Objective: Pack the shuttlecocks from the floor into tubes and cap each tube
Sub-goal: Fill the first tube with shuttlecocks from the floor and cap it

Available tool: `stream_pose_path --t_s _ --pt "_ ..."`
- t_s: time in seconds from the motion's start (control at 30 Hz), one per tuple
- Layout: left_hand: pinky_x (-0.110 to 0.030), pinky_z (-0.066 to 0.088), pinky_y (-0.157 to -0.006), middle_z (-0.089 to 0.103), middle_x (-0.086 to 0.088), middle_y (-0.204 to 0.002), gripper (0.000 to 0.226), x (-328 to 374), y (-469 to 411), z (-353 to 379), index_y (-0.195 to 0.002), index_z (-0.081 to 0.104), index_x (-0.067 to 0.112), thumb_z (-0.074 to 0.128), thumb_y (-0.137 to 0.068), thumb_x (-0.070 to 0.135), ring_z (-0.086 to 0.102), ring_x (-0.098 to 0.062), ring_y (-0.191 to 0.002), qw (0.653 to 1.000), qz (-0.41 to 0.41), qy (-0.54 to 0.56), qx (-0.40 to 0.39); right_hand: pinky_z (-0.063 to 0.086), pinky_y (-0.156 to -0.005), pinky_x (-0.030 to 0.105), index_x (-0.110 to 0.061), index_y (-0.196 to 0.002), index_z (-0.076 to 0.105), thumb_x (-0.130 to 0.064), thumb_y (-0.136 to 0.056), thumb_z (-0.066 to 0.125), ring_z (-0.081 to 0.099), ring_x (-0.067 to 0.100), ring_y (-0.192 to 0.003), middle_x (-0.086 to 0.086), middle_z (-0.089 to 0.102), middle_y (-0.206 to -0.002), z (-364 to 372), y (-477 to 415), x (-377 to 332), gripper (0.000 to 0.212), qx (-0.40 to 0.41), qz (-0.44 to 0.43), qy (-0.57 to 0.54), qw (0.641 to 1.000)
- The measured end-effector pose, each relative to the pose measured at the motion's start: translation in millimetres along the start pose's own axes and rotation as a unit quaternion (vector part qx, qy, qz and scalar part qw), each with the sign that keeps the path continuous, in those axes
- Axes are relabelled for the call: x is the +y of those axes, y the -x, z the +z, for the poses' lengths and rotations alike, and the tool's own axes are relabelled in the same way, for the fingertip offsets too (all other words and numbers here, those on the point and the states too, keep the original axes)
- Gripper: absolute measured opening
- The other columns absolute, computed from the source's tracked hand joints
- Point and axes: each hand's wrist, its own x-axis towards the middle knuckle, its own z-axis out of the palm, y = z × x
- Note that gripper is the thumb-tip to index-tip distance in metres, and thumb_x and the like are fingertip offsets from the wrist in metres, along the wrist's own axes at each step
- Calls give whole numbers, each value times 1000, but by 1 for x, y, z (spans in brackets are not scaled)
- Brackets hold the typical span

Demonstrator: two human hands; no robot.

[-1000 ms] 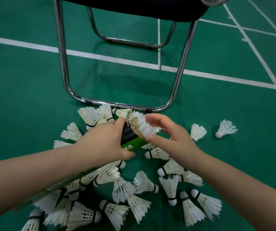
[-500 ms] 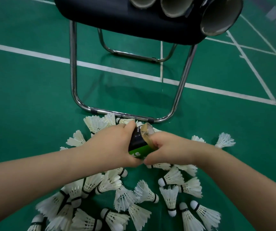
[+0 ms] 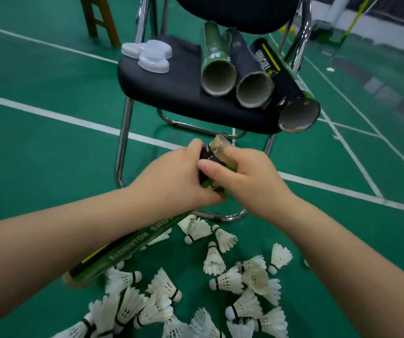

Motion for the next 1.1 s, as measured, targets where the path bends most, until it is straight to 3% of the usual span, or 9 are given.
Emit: stream_pose_path --t_s 0.1,0.23,0.37,0.53,0.73,1.1 --pt "-30 45 -60 54 11 -79 54 -7 -9 -18 -96 41 21 72 -61 49 53 -14 -74 999 -3 -3 37 31 -54 21 -33 -56 41 -42 -85 46 45 1 -54 -15 45 -51 4 -24 -9 31 69 -41 -23 996" --pt "-17 35 -53 49 12 -74 59 -26 -17 -38 -100 42 19 67 -56 50 48 -12 -69 997 -36 9 74 31 -54 28 -32 -58 38 -38 -89 45 42 3 -54 -13 42 -52 18 -55 -23 32 98 -92 -1 991" --pt "-29 41 -57 52 9 -76 64 -56 -13 -42 -100 42 19 59 -48 52 52 -15 -72 992 -72 41 96 29 -52 22 -33 -54 35 -37 -87 49 41 3 -52 -14 43 -49 48 -77 -29 36 91 -108 -4 990" --pt "-34 49 -68 57 5 -82 65 -93 -7 -52 -106 42 19 65 -56 54 57 -19 -79 990 -96 24 101 30 -52 20 -30 -55 39 -38 -90 45 43 4 -54 -15 46 -55 84 -99 -32 37 79 -122 -51 988" --pt "-36 49 -70 61 2 -86 64 -119 -14 -74 -102 44 20 73 -59 57 59 -21 -81 978 -129 26 163 42 -69 18 -40 -75 55 -43 -87 37 57 -2 -75 -23 61 -74 99 -134 -47 22 109 -127 -152 974" --pt "-34 50 -63 57 7 -76 51 -124 -27 -90 -95 40 24 61 -58 51 57 -12 -70 963 -162 90 196 43 -77 20 -27 -94 57 -43 -84 36 55 8 -91 -9 59 -91 103 -166 -62 29 117 -145 -93 978"
